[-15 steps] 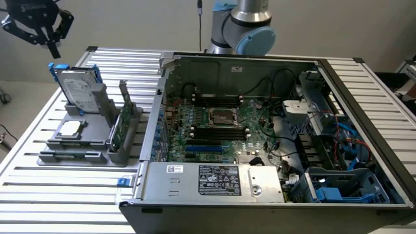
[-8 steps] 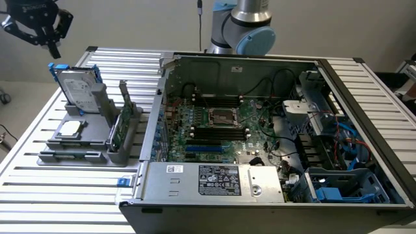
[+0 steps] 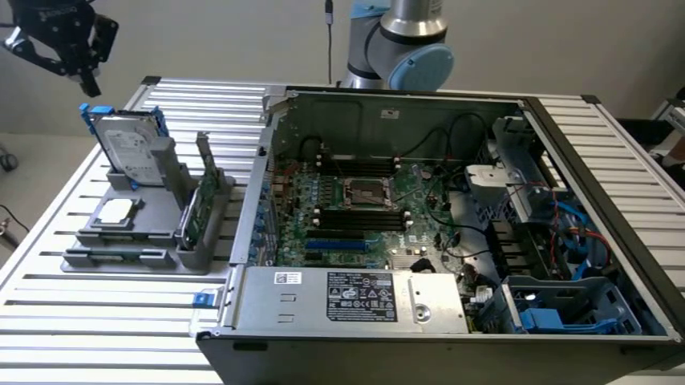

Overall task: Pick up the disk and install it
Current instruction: 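Pick up the disk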

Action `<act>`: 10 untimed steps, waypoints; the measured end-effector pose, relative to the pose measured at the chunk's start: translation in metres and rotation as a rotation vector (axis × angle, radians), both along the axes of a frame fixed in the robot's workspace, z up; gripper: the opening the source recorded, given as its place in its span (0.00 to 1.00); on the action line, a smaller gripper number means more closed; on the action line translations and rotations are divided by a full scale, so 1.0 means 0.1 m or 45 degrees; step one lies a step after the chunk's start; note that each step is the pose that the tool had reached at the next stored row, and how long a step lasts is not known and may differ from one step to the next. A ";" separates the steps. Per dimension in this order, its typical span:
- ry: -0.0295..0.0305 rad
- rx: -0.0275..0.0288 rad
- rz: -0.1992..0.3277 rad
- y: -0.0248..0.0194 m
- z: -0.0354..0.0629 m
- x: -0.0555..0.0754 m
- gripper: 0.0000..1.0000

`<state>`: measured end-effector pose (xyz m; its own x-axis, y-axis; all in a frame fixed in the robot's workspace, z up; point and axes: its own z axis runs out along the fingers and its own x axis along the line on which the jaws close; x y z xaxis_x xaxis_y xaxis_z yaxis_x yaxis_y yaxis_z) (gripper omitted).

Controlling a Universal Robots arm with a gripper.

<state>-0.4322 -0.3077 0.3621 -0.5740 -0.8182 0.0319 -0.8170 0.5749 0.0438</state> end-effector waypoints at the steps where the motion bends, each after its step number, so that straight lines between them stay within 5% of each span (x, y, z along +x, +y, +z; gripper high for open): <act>1: 0.0000 0.0013 0.021 0.000 -0.001 0.00 0.11; 10: -0.0001 0.0129 0.222 0.000 -0.017 0.00 0.11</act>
